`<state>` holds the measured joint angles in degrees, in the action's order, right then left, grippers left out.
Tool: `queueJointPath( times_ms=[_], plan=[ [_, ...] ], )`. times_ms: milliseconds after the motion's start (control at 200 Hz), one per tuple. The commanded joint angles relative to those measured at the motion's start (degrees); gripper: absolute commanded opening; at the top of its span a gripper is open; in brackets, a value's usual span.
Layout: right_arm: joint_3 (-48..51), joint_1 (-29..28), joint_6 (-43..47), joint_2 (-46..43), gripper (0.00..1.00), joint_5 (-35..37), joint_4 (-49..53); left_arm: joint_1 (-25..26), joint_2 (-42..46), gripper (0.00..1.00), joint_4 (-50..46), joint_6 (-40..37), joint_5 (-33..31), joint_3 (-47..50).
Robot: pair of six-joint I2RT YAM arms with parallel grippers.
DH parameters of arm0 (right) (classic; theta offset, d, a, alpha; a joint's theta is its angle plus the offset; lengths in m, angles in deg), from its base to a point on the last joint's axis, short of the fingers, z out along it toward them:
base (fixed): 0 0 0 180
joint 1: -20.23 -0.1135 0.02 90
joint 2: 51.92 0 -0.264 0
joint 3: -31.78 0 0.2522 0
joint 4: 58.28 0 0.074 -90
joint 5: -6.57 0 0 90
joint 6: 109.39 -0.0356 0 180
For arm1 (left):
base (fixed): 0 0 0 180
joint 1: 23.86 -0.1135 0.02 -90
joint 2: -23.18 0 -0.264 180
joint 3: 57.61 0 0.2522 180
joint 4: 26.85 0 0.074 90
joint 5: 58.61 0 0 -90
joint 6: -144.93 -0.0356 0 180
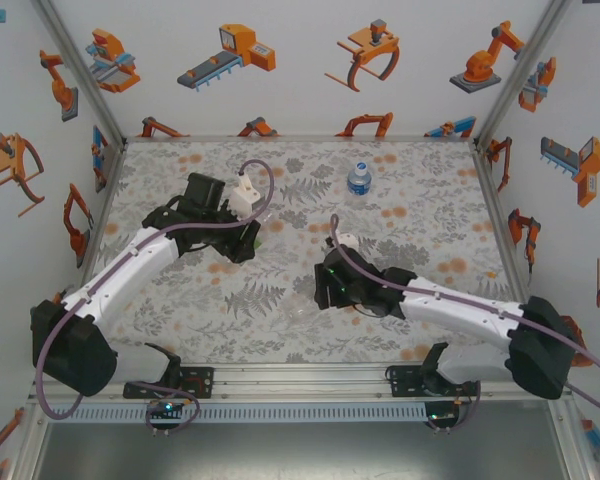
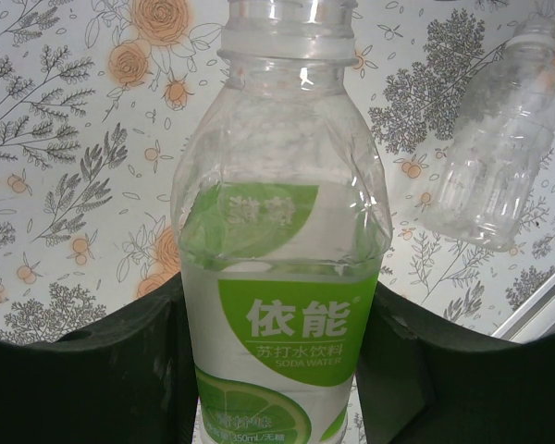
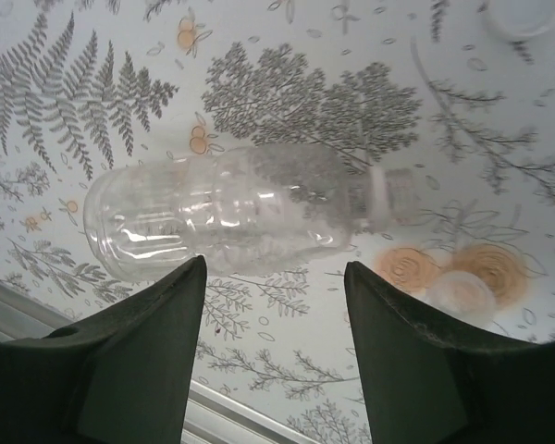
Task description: Screw on the bottle caps
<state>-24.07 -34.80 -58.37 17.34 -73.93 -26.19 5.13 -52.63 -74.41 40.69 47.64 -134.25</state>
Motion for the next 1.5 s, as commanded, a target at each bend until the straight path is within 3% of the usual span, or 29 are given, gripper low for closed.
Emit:
queueJointPath(
  times_ms=[0,145,330,856,1312,1497],
  plan=[
    [-0.9,2.9,-0.1,-4.5,0.57,-0.1,7.9,0.0,1.9,0.16,1.1,-1.3,0.4,0.5],
    [0.8,7.2,-2.7,-8.3,0.56,0.9,15.1,0.1,1.8,0.12,1.1,-1.9,0.9,0.7],
    [4.8,8.5,-5.0,-9.2,0.56,2.3,16.2,1.1,1.7,0.09,0.8,-3.1,-0.2,0.8],
    [6.5,9.8,-4.3,2.9,0.54,1.2,8.0,1.9,2.1,0.1,0.4,-4.0,-2.1,0.8],
    [6.4,11.1,-2.0,6.6,0.43,2.1,5.1,2.0,1.8,0.11,0.4,-4.0,-1.8,0.7],
    [6.2,11.3,-1.4,6.7,0.33,1.6,5.1,2.0,1.8,0.11,0.3,-4.1,-1.9,0.7]
  ],
)
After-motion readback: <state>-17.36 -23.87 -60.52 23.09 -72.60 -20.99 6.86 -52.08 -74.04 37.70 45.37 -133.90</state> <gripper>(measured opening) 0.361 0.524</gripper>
